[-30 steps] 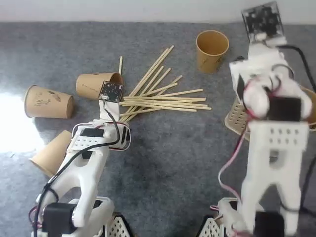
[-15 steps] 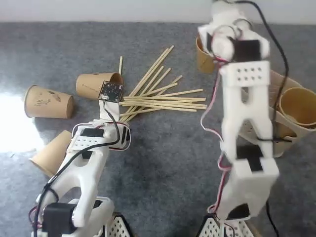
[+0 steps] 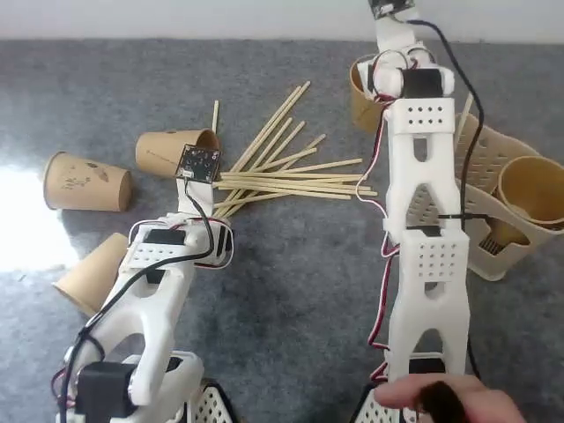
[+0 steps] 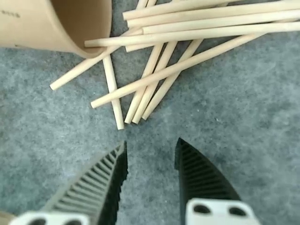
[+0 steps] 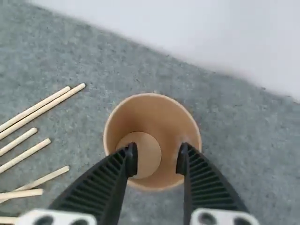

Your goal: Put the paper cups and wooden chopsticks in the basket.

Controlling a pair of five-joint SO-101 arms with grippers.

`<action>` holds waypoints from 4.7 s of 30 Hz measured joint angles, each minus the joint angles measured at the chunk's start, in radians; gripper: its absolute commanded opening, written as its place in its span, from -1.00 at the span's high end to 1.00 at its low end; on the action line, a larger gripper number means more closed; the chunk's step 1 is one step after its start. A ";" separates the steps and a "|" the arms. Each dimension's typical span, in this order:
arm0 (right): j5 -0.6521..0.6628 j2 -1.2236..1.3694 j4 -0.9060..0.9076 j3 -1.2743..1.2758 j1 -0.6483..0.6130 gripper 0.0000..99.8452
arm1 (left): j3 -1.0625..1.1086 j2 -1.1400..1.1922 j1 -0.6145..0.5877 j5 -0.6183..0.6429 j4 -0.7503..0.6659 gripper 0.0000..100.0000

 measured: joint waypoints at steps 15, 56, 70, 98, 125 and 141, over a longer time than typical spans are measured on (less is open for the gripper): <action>0.011 0.149 -0.049 -0.060 -0.009 0.69 | 0.000 0.000 0.000 0.000 0.000 0.67; 0.038 0.167 0.000 -0.167 -0.081 0.69 | 0.000 0.000 0.000 0.000 0.000 0.67; 0.038 0.241 0.008 -0.158 -0.083 0.74 | 0.000 0.000 0.000 0.000 0.000 0.67; 0.109 0.242 0.049 -0.399 -0.011 0.99 | 0.000 0.000 0.000 0.000 0.000 0.67; 0.204 -0.496 0.433 -0.417 0.049 0.99 | 0.000 0.000 0.000 0.000 0.000 0.67; 0.290 -0.855 0.552 -0.262 0.463 0.99 | 0.000 0.000 0.000 0.000 0.000 0.67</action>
